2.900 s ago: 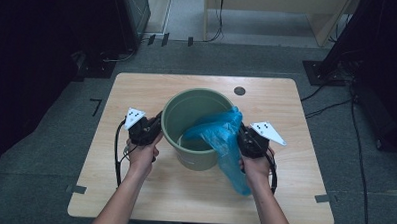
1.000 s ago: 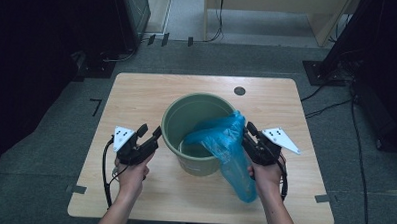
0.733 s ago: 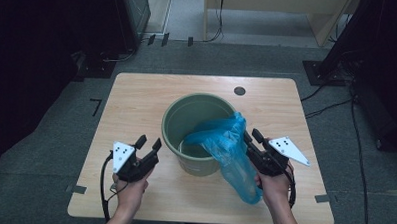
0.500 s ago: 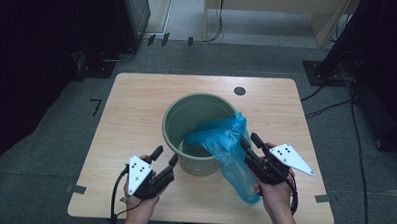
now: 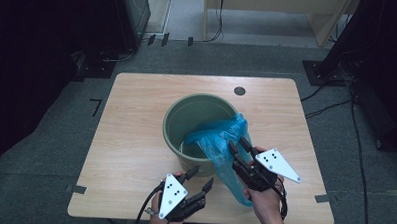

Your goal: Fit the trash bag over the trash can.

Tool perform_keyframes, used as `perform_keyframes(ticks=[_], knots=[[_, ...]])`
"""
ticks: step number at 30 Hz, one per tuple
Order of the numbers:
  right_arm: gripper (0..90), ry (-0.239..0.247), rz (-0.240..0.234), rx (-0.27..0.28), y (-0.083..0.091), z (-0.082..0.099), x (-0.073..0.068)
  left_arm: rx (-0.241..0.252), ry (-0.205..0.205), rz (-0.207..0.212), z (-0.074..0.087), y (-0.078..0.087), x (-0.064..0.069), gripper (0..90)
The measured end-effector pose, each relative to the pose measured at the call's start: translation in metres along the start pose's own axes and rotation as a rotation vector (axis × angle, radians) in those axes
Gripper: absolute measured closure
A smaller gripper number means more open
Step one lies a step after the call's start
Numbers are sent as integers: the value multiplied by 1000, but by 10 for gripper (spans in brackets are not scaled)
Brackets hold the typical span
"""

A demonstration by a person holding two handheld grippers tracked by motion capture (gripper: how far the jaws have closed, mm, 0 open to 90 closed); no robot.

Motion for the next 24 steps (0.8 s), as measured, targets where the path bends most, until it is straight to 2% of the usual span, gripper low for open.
perform_keyframes(ticks=[5, 8, 11, 12, 15, 18, 19, 20, 21, 24], knots=[[604, 3, -14, 3, -1, 1, -7, -11, 23, 40, -2, -11, 10, 452], [605, 4, -22, 2, 0, 2, -11, -20, 21, 26, -1, -16, 9, 643], [605, 3, -28, 3, 0, 2, -12, -18, -1, 24, 0, -16, 10, 849], [603, 8, -37, 7, 1, 0, -12, -17, -15, 24, 0, -14, 10, 892], [595, 5, -43, 22, 5, -5, -12, -6, -30, 29, -3, -7, 7, 900], [590, 4, -42, 39, 8, -10, -10, 14, -33, 12, -10, 3, -3, 900], [586, 8, -36, 54, 12, -15, -6, 22, -26, 2, -12, 6, -9, 900], [585, 9, -32, 62, 14, -17, -5, 41, -12, -22, -19, 13, -22, 900], [585, 7, -29, 68, 16, -19, -3, 41, -12, -22, -19, 13, -22, 900], [582, 9, -25, 76, 18, -22, -2, 68, 25, -58, -30, 20, -43, 900]])
Point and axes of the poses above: each handheld gripper's, and its own axes: y roughly backward along the jaws, z roughly out of its underside, x roughly to its right, the point moved 10 cm from there along -y, roughly forward along the jaws, and after that the axes turned 5 degrees about -z, right-handed, at the moved point
